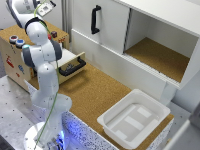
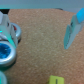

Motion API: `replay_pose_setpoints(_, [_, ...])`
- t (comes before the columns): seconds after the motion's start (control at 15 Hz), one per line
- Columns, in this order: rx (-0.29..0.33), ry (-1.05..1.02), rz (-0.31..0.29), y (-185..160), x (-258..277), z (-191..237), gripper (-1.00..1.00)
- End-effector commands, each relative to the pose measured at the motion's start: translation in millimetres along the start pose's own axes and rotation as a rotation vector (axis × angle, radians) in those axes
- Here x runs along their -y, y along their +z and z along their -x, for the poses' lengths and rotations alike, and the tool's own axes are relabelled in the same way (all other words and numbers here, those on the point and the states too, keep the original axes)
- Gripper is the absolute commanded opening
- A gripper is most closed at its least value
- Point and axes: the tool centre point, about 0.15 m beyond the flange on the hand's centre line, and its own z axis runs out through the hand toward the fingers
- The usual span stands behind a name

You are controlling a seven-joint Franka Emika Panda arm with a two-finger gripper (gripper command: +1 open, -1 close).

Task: Push the green button to turn off the green light

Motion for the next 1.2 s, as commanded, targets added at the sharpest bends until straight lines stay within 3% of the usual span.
replay_pose_setpoints(0.0, [-0.006, -0.017, 0.021, -10, 61, 29, 1.00])
replay_pose_setpoints(0.27, [-0.033, 0.027, 0.048, -9, 90, 60, 1.00])
replay_pose_setpoints(0.53, [-0.101, 0.078, 0.070, -8, 115, 74, 1.00])
replay_pose_setpoints(0.6, [-0.110, 0.080, 0.062, -3, 119, 74, -1.00])
replay_pose_setpoints(1.13, [-0.203, 0.076, -0.013, 32, 116, 69, -1.00])
